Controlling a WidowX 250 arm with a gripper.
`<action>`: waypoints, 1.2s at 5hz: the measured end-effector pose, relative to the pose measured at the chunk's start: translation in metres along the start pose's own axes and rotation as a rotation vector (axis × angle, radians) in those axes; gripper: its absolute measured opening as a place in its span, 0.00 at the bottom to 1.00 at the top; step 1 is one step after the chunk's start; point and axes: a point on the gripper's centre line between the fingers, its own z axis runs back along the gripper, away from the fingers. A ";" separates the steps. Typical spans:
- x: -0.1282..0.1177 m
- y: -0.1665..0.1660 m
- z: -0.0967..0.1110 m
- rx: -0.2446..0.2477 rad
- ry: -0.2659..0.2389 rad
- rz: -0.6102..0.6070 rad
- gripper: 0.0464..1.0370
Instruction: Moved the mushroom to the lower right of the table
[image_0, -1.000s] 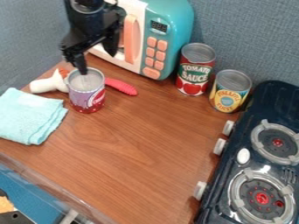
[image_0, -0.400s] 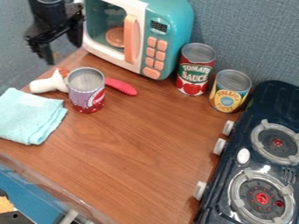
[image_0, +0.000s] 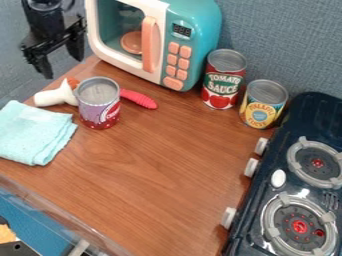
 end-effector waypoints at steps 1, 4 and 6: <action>0.004 -0.004 -0.017 0.028 0.062 -0.034 0.96; 0.018 -0.003 -0.062 0.087 0.153 0.037 0.93; 0.035 -0.005 -0.067 0.072 0.107 0.061 0.38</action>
